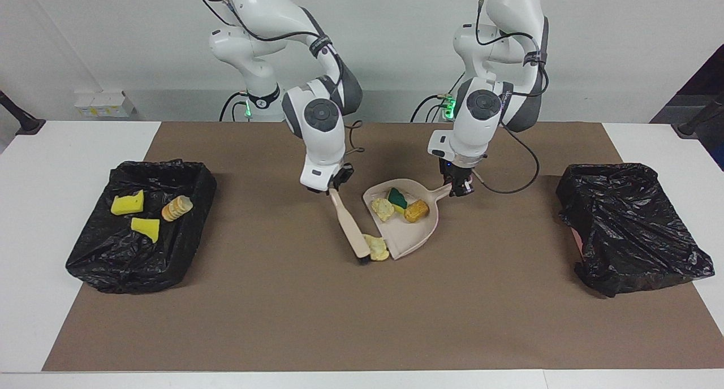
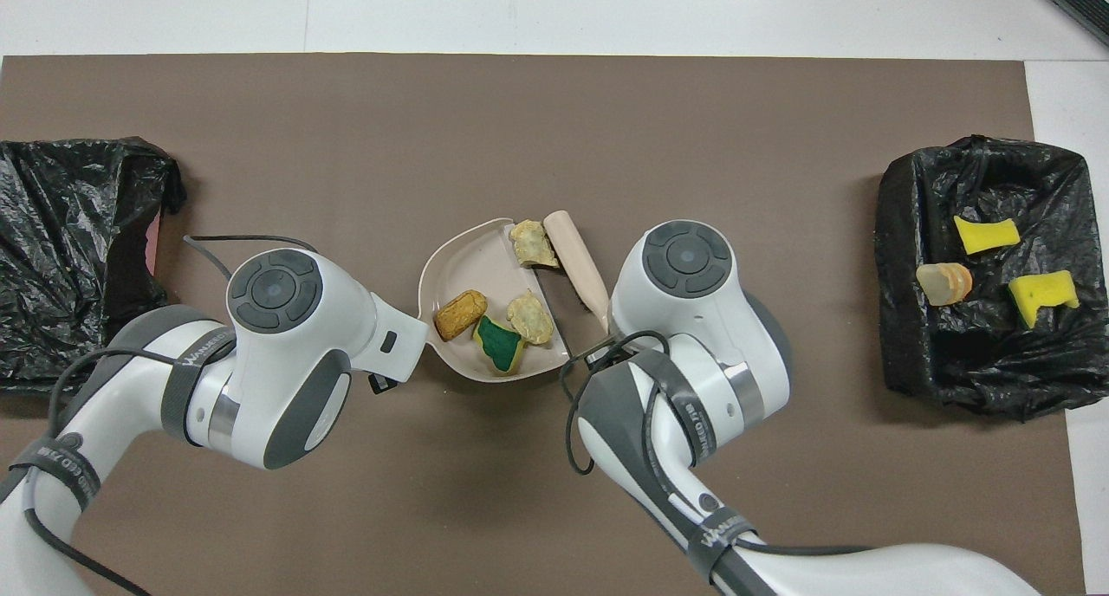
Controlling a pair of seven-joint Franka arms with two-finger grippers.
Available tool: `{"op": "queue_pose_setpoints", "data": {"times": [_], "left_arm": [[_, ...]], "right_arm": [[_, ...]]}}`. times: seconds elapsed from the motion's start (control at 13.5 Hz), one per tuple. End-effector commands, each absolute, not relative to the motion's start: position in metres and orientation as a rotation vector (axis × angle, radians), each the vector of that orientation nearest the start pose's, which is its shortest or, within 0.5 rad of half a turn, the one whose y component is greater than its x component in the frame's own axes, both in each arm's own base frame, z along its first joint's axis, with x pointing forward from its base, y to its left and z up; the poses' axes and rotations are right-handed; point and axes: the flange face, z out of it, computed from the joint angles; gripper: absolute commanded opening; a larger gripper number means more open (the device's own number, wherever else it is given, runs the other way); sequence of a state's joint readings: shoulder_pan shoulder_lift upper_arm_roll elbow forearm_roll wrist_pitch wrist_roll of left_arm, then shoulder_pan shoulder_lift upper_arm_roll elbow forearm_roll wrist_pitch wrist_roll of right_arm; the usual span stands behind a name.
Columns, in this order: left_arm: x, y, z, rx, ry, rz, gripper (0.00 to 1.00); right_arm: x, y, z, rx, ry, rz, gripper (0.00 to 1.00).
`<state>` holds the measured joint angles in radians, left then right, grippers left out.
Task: Sweep and dump trash in bin
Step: 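Sweep the remaining bread into the dustpan with the right gripper's brush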
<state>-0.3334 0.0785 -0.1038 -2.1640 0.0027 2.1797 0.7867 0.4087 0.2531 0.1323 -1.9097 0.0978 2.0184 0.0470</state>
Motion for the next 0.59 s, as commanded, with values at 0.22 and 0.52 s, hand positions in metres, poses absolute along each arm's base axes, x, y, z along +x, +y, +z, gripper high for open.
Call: {"op": "queue_pose_setpoints", "data": {"times": [0.22, 0.52], "left_arm": [[0.484, -0.225, 0.358, -2.578, 1.791, 0.066, 0.0], [0.485, -0.225, 0.358, -2.578, 1.791, 0.063, 0.0]], "right_arm": [[0.481, 0.331, 0.386, -2.859, -0.731, 0.305, 0.0], [0.518, 0.268, 0.419, -2.879, -0.672, 0.25, 0.0]]}}
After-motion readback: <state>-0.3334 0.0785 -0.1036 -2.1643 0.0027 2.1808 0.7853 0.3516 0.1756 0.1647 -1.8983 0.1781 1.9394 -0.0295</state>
